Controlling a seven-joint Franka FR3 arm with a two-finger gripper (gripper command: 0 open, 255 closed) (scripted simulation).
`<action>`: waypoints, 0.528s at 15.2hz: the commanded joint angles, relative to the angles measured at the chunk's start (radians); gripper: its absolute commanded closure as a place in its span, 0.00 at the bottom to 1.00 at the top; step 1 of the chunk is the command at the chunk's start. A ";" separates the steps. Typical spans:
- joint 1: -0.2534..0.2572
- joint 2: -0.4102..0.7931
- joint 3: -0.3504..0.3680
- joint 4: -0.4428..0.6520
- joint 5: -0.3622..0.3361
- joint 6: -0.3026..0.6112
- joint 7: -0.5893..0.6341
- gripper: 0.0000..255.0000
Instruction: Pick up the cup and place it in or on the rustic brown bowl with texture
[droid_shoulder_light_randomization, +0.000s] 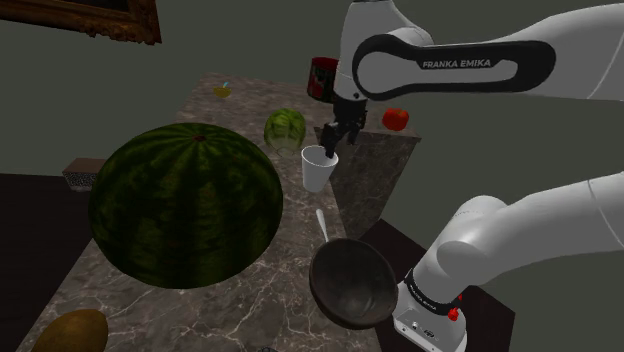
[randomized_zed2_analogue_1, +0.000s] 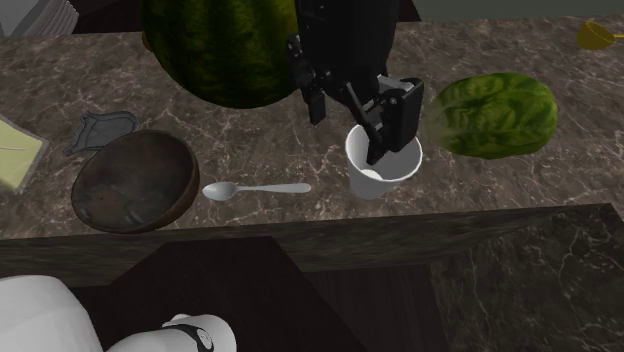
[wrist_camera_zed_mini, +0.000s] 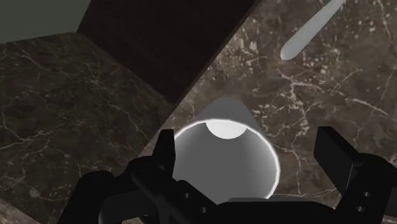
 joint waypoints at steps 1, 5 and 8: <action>-0.003 0.069 0.031 0.011 -0.015 0.060 0.042 0.00; -0.014 0.218 0.093 0.056 -0.064 0.159 0.134 0.00; -0.022 0.299 0.120 0.078 -0.101 0.213 0.186 0.00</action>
